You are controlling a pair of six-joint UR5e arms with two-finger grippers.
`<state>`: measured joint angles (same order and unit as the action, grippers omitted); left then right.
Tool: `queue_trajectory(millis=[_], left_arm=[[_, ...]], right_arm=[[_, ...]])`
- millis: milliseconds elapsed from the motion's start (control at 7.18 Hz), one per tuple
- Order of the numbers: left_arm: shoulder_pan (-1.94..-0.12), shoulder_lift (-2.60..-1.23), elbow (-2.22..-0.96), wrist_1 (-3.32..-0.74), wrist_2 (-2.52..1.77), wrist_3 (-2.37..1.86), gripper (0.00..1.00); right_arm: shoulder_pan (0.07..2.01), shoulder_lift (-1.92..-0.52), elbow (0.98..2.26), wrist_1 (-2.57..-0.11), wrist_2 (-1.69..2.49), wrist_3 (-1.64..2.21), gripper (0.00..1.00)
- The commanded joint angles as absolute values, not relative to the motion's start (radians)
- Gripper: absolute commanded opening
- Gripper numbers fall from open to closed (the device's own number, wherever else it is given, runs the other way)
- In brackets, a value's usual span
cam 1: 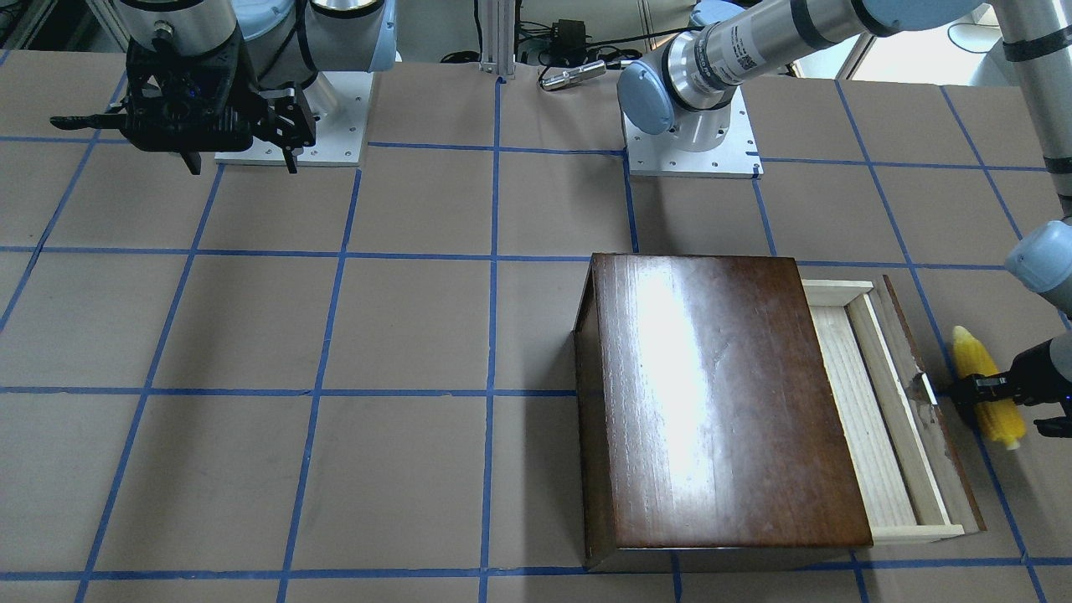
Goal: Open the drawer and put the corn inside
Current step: 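Close the left gripper on the yellow corn cob and lift it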
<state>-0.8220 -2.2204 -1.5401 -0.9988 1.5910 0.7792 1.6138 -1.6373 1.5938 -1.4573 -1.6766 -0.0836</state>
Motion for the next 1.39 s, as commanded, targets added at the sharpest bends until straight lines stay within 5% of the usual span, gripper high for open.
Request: queue_trajectory(millis=[0, 557, 1254], left_arm=[[-0.822, -2.22, -1.542, -0.999, 1.591, 0.779, 0.0], [-0.831, -2.191, -1.536, -1.006, 1.591, 0.773, 0.0], [-0.937, -1.918, -1.525, -1.303, 1.578, 0.697, 0.0]], right_arm=[[1.614, -1.637, 1.594, -1.457, -1.677, -0.084, 1.0], [1.614, -1.637, 1.594, -1.457, -1.677, -0.084, 1.0], [1.614, -1.637, 1.594, -1.457, -1.675, -0.084, 1.0]])
